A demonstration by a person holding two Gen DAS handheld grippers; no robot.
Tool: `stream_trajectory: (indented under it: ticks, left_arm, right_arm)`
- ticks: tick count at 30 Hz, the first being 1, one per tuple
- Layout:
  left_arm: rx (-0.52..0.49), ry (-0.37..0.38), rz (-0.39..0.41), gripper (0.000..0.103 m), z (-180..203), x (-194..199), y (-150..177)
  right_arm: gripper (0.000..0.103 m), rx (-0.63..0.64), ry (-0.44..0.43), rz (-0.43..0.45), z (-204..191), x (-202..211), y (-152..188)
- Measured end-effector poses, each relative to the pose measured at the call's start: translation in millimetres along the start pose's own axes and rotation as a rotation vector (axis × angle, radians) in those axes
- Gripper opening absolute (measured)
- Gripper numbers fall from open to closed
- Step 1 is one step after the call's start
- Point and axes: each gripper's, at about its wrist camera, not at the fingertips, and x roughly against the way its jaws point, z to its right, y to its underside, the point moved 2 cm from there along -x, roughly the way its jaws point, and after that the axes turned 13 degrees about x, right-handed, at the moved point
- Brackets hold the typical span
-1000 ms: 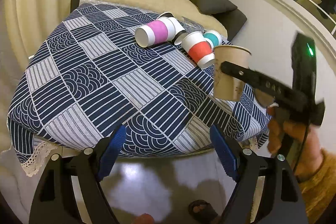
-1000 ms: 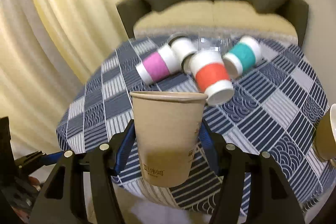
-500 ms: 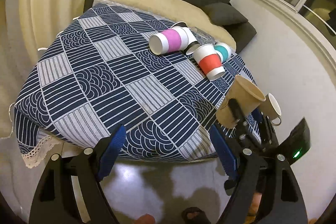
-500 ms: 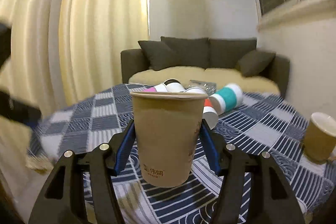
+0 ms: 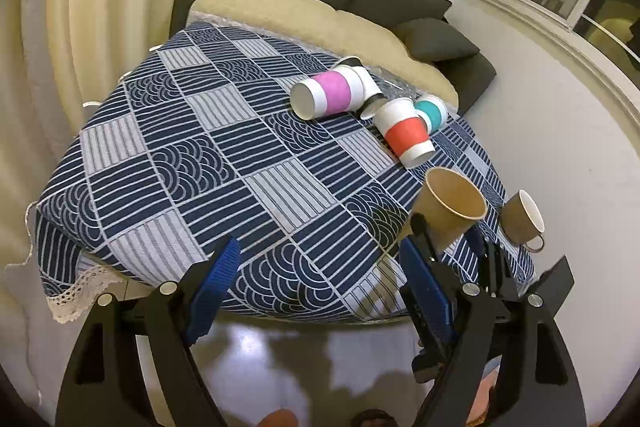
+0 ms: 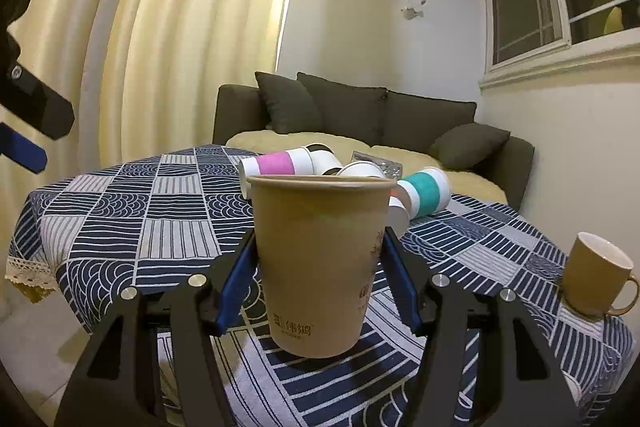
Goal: Flip cup upright
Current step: 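Carry the upright tan cup with the right tool and lower it onto the cloth, then open the right tool and withdraw it from the cup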
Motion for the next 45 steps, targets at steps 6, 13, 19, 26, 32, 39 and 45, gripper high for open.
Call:
stream_trajectory:
  ticks: [6, 13, 19, 26, 32, 39, 45]
  left_arm:
    - [-0.024, -0.01, -0.021, 0.08, 4, -9, 6]
    - [-0.032, -0.013, -0.023, 0.08, 5, -10, 6]
    - [-0.05, -0.016, -0.026, 0.08, 9, -8, 7]
    - [-0.073, -0.024, -0.027, 0.08, 11, -7, 8]
    - [-0.091, -0.036, -0.011, 0.08, 12, -5, 8]
    - [-0.134, -0.028, -0.02, 0.08, 22, 0, 15]
    - [-0.178, -0.011, 0.01, 0.08, 32, 15, 27]
  right_arm:
    - [0.061, -0.007, -0.005, -0.013, -1, -2, 4]
    - [0.062, -0.008, -0.022, -0.034, 2, -1, 5]
    - [0.068, -0.03, -0.029, -0.062, 4, -2, 9]
    - [0.088, -0.068, -0.042, -0.058, 10, 8, 6]
    - [0.098, -0.045, -0.047, -0.054, 20, 34, -4]
    - [0.098, -0.007, -0.062, -0.053, 32, 83, -19]
    - [0.098, 0.017, -0.075, -0.035, 46, 133, -33]
